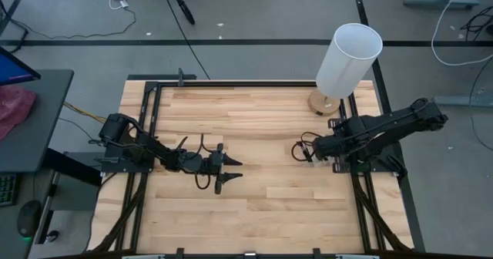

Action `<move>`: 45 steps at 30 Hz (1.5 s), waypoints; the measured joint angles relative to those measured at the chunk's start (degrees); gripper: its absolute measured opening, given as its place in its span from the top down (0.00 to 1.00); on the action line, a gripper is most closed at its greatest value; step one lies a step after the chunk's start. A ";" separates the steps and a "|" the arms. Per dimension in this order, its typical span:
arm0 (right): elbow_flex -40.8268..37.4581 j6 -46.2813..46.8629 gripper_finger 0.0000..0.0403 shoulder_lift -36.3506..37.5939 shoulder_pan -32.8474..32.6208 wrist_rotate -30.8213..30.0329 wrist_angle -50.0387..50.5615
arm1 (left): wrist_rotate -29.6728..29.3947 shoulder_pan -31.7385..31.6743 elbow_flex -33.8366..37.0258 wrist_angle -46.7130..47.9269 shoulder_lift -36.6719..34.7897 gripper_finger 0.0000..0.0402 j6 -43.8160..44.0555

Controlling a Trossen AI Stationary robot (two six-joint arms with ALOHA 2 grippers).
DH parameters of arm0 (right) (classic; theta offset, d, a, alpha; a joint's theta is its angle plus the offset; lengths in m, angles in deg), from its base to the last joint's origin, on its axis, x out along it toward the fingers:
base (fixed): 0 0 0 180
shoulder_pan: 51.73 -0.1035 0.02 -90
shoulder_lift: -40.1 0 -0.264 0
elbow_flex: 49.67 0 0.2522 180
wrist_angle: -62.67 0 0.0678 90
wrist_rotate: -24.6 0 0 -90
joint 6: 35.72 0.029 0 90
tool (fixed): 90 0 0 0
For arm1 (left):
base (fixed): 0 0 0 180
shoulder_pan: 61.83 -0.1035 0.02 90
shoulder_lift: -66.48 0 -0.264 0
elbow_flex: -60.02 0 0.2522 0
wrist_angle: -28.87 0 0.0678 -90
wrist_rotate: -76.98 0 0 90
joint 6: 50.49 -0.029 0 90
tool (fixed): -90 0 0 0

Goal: Put items in baskets/containers
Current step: Put the black eyeshadow brush into the transparent organizer

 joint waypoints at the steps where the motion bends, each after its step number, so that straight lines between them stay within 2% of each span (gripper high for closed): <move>1: 0.00 0.07 0.99 0.01 0.01 -0.13 0.00 | 0.02 0.00 0.00 0.00 0.00 0.51 0.00; 7: 0.00 6.73 0.98 0.04 0.13 1.50 -0.02 | 0.00 0.00 0.00 0.00 0.00 0.51 0.05; 21: 0.00 31.67 0.98 0.09 0.30 4.22 -0.04 | 0.02 0.00 0.00 0.00 0.00 0.51 0.02; 33: 0.02 37.88 0.97 0.09 2.12 4.72 -0.09 | 0.02 0.00 0.00 0.00 0.00 0.51 0.02; 40: -4.70 39.56 0.87 0.13 2.12 6.21 -0.03 | 0.02 0.08 0.00 0.00 0.00 0.51 0.02; 45: -5.74 39.23 0.74 0.13 2.12 6.39 -0.04 | 0.02 0.09 0.00 0.00 0.00 0.51 -0.02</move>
